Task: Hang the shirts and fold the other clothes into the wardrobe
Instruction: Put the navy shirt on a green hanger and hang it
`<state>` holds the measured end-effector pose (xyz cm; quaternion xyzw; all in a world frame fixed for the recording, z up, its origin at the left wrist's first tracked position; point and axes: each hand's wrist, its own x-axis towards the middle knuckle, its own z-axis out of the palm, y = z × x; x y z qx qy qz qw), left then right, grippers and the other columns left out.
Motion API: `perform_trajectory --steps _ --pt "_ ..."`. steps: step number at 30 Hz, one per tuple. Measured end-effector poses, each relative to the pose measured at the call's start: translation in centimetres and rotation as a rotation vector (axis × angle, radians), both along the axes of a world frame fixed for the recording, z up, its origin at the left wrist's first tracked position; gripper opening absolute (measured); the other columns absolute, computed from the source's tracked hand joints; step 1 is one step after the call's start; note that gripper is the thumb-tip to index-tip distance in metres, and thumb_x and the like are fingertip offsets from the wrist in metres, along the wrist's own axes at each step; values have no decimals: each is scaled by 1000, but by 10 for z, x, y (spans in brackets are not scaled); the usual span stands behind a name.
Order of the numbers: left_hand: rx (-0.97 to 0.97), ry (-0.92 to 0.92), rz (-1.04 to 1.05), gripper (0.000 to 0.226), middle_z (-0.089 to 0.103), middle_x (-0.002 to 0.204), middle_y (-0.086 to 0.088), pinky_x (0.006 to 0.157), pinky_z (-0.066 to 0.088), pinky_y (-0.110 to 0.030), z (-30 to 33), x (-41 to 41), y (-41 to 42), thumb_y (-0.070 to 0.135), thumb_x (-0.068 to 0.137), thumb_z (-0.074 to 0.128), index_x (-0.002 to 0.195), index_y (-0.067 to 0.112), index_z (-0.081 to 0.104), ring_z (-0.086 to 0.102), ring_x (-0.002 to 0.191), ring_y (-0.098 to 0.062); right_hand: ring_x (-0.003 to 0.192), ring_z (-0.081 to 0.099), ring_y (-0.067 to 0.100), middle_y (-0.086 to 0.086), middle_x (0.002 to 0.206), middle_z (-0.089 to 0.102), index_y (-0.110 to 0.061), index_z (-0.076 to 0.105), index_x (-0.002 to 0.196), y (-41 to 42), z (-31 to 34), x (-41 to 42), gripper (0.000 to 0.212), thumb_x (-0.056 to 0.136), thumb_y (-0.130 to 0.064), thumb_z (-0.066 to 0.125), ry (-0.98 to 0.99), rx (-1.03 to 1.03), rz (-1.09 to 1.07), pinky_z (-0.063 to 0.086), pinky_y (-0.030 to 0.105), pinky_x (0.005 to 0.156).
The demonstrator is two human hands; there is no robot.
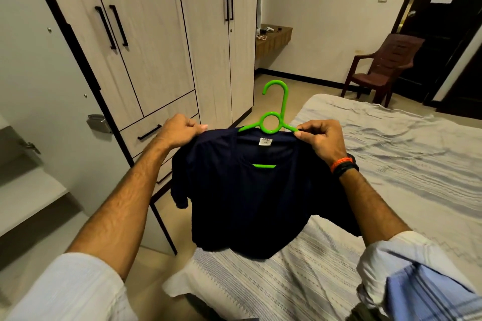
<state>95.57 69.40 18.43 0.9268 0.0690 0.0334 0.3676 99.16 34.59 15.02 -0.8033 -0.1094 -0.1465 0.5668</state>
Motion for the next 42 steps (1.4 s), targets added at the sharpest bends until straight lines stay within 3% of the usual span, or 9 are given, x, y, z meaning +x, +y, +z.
perform_trajectory --steps 4,8,10,14,17,20,26,33,42 --pt "143 -206 144 37 73 91 -3 77 52 -36 6 4 -11 48 92 61 90 13 73 67 86 -21 70 65 14 7 79 74 -15 76 80 5 5 3 11 74 -8 83 -20 27 -36 55 29 71" --pt "-27 -84 -184 35 74 93 5 87 53 -37 19 2 -18 54 88 63 98 22 75 68 91 -14 72 65 12 5 81 74 -11 77 86 11 15 4 11 76 -11 82 -64 -2 -49 54 24 70" --pt "82 -60 -289 26 75 87 3 84 56 -39 16 5 -21 47 85 69 93 22 75 70 85 -16 72 66 9 4 83 74 -11 77 88 14 21 6 12 77 -12 82 -72 -6 -44 55 23 72" --pt "220 -261 -138 25 66 69 3 73 50 -36 19 12 -35 34 91 64 68 25 64 64 77 -25 84 69 6 -2 94 75 -20 76 104 17 30 15 21 83 -21 78 -119 -91 32 55 22 78" --pt "218 -308 -34 24 63 66 3 70 47 -34 26 14 -35 34 91 64 74 19 68 61 74 -23 97 68 12 -1 104 74 -19 71 114 8 35 25 29 86 -26 75 -67 -302 96 54 30 89" --pt "173 -366 24 20 69 72 2 71 51 -35 32 16 -30 38 88 67 81 20 73 64 75 -21 93 68 18 1 99 75 -17 72 109 0 38 33 27 86 -32 72 -61 -485 83 55 40 89" --pt "173 -439 -11 22 73 89 0 79 53 -35 48 17 -24 39 89 68 97 19 74 66 85 -19 94 68 16 -5 98 75 -21 72 107 10 59 40 34 84 -45 64 -168 -397 59 54 42 88" --pt "247 -481 -25 22 69 85 0 73 49 -33 64 23 -22 42 90 65 94 22 71 62 82 -20 83 66 14 -3 89 73 -19 73 97 19 87 46 25 88 -42 70 -263 -387 68 52 30 77" --pt "303 -438 -51 15 66 84 5 75 50 -33 58 28 -29 47 89 62 86 32 64 62 83 -21 77 63 21 2 79 69 -14 71 89 22 79 57 24 91 -37 67 -226 -426 46 43 29 66"
